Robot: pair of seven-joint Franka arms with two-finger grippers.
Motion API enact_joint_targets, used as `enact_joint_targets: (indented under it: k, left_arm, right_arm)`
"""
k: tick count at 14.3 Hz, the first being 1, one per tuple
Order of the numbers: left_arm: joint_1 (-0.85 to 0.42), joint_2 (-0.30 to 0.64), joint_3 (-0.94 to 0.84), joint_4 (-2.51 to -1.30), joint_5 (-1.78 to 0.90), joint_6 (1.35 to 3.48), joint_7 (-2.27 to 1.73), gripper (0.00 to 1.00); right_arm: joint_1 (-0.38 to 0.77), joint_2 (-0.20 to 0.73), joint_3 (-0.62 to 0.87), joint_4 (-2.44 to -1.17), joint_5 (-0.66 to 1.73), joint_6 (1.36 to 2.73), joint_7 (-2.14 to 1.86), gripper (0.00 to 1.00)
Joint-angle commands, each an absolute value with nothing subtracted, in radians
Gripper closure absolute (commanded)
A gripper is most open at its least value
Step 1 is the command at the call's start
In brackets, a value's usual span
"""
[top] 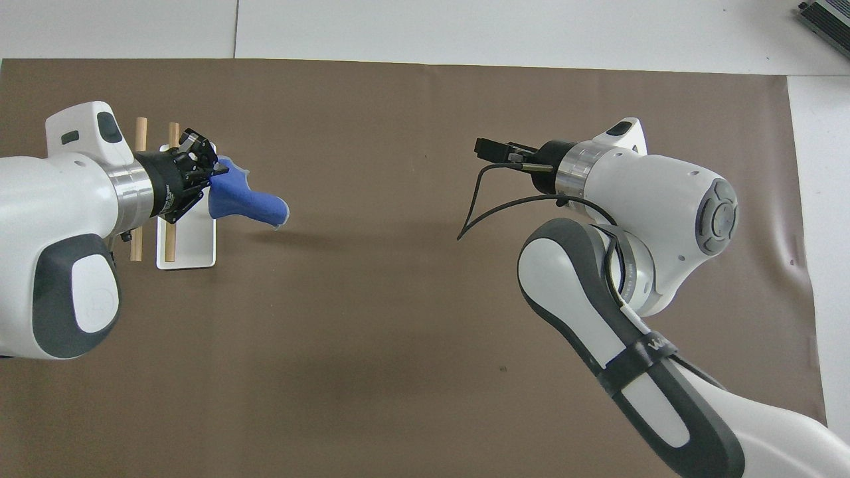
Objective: Right arm passes towel to left arm to hang
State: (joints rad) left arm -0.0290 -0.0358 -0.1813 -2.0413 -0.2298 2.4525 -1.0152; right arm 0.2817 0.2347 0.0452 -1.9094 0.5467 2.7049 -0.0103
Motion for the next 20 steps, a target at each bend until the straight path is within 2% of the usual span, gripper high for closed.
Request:
enact_joint_targets:
  k: [1, 6, 10, 16, 20]
  left_arm:
    - [-0.025, -0.037, -0.100, -2.052, -0.215, 2.453, -0.924, 1.00]
    - [-0.023, -0.032, -0.032, -2.054, -0.216, 2.451, -0.908, 1.00]
    - [-0.023, -0.031, 0.014, -2.054, -0.216, 2.456, -0.907, 1.00]
    - [-0.015, -0.017, 0.067, -2.046, -0.216, 2.497, -0.914, 1.00]
    - [-0.014, -0.008, 0.092, -2.037, -0.216, 2.510, -0.914, 1.00]
  right_arm:
    - [0.213, 0.232, 0.052, -1.913, 0.367, 2.642, -0.031, 0.00]
    - [0.141, 0.226, 0.048, -1.885, 0.057, 2.498, -0.006, 0.00]
    - [0.123, 0.215, 0.029, -1.800, -0.033, 2.312, 0.055, 0.00]
    - [0.103, 0.091, -0.044, -1.746, -0.043, 2.025, 0.064, 0.00]
    - [0.015, 0.043, -0.038, -1.669, -0.028, 1.841, 0.060, 0.00]
